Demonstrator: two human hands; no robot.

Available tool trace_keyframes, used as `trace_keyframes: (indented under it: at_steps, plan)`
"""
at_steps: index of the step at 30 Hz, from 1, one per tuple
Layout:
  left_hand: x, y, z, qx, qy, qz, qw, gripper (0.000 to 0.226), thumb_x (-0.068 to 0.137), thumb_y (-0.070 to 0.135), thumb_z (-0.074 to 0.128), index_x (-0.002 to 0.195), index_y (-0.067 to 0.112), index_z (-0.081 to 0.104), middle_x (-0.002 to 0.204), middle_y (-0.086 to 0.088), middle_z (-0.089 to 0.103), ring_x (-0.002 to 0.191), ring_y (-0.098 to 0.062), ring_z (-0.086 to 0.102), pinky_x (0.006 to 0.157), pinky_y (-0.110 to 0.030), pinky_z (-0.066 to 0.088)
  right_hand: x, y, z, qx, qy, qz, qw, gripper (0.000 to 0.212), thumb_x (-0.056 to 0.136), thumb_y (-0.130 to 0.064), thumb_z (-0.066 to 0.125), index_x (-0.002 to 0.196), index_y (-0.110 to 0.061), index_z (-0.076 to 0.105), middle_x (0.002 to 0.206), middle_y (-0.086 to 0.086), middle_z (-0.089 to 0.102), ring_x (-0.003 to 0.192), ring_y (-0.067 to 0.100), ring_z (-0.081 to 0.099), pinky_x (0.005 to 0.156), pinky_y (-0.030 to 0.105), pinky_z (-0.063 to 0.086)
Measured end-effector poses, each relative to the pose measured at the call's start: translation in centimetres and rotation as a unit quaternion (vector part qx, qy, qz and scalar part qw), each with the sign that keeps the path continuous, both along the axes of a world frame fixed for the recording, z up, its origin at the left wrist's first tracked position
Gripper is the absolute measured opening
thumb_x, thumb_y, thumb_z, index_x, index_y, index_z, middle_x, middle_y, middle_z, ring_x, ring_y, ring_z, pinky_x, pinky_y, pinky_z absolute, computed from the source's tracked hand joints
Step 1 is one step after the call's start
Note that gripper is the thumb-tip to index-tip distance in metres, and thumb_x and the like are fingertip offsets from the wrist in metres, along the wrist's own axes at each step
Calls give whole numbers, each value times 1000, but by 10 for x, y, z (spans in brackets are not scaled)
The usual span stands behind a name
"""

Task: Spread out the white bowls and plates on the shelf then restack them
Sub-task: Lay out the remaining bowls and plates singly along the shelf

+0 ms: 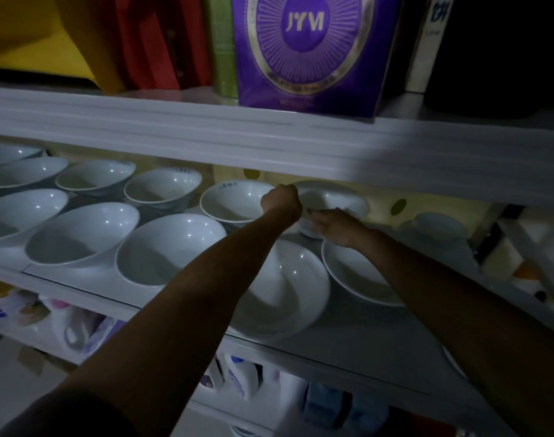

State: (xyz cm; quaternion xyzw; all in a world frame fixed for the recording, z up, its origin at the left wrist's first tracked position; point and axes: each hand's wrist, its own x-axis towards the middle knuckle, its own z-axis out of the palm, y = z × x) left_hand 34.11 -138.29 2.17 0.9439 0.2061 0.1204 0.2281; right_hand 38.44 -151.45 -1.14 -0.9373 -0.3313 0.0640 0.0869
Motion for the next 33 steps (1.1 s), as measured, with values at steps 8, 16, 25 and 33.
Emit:
trace_keyframes:
  at_steps: [8, 16, 25, 33]
  plan:
    - [23, -46, -14, 129, 26, -194, 972, 43, 102, 33, 29, 122, 6, 56, 126, -18, 58, 117, -34, 53, 97, -39, 42, 20, -131, -6, -5, -96, -213, 972, 48, 96, -37, 43, 138, -14, 45, 134, 12, 54, 121, 32, 52, 100, 41, 44]
    - [35, -99, -15, 161, 41, -292, 942, 50, 102, 36, 29, 140, 7, 42, 145, -16, 44, 133, -31, 42, 110, -40, 35, 23, -181, -20, 77, -75, -287, 952, 41, 99, -24, 40, 138, -12, 47, 143, 13, 46, 131, 32, 43, 110, 44, 34]
    - [34, -132, -10, 205, 83, -354, 909, 55, 103, 35, 28, 149, 6, 25, 156, -12, 26, 144, -26, 26, 118, -34, 22, 44, -201, -13, 73, -39, -313, 946, 52, 78, -14, 74, 125, -1, 59, 134, 17, 55, 125, 32, 51, 100, 36, 44]
    - [48, -135, 4, 50, 108, -252, 960, 66, 98, 43, 43, 145, -2, 30, 152, -18, 31, 140, -30, 33, 111, -30, 28, 40, -198, 6, 264, -72, -349, 896, 34, 76, -9, 75, 107, 4, 67, 119, 20, 64, 113, 32, 58, 89, 29, 45]
